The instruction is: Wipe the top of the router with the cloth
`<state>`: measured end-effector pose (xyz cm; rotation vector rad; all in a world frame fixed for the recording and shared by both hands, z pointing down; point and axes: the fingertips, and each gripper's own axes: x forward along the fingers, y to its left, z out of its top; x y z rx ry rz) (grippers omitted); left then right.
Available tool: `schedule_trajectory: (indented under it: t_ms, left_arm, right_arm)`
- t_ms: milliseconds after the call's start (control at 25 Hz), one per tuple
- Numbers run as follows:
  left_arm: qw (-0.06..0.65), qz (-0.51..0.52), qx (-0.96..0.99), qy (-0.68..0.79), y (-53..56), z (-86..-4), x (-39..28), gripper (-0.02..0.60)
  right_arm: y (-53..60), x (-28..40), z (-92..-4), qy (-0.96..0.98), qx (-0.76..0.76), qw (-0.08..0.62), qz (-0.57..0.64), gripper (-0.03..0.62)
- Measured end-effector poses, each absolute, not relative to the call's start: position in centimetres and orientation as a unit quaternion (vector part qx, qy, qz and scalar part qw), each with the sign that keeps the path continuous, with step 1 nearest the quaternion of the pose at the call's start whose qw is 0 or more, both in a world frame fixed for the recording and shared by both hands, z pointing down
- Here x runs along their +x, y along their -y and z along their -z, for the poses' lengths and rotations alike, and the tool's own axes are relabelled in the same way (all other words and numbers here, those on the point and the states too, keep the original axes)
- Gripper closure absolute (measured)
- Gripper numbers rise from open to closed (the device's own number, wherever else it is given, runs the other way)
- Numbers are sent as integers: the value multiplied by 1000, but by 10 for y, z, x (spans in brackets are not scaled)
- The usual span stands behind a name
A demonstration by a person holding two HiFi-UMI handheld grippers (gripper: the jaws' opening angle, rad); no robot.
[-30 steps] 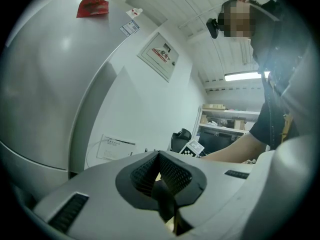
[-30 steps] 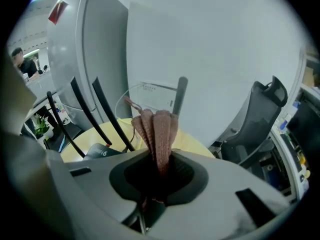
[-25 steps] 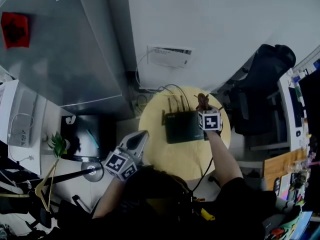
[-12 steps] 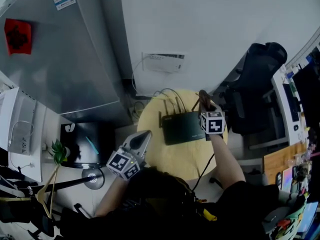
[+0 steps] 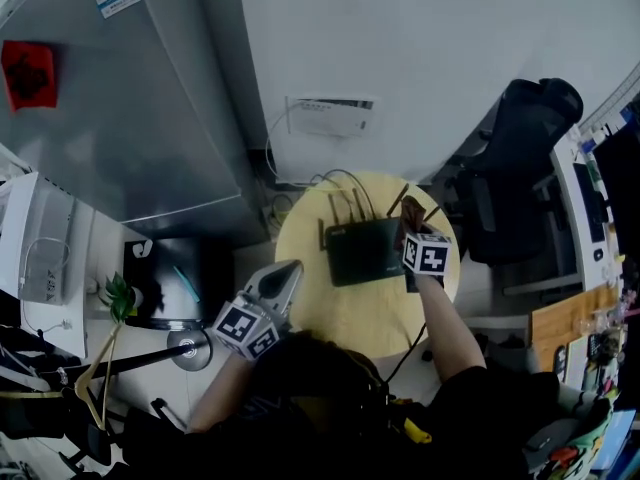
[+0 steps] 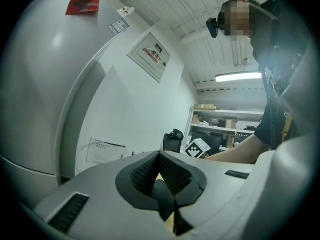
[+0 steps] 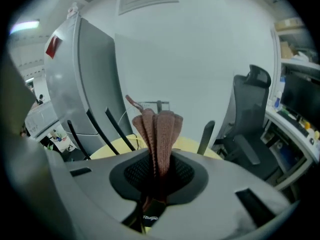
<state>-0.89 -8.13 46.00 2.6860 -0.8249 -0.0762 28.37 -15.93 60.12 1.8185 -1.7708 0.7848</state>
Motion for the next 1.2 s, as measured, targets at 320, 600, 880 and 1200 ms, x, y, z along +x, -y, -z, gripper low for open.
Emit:
schedule_trajectory:
  t_ms: [320, 600, 880, 1200]
  left_arm:
    - [170, -4, 937, 304, 87, -468, -11, 584]
    - [181, -19, 927, 328, 93, -485, -20, 584]
    - [183, 6, 929, 322, 92, -482, -14, 584]
    - [178, -21, 928, 328, 90, -488, -14, 584]
  right_arm:
    - [176, 299, -674, 585, 648, 202, -445, 533]
    - [188, 296, -700, 571, 641, 213, -466, 533]
    - [198, 293, -709, 581, 632, 226, -460, 531]
    - [200, 289, -690, 612, 634, 195, -431, 531]
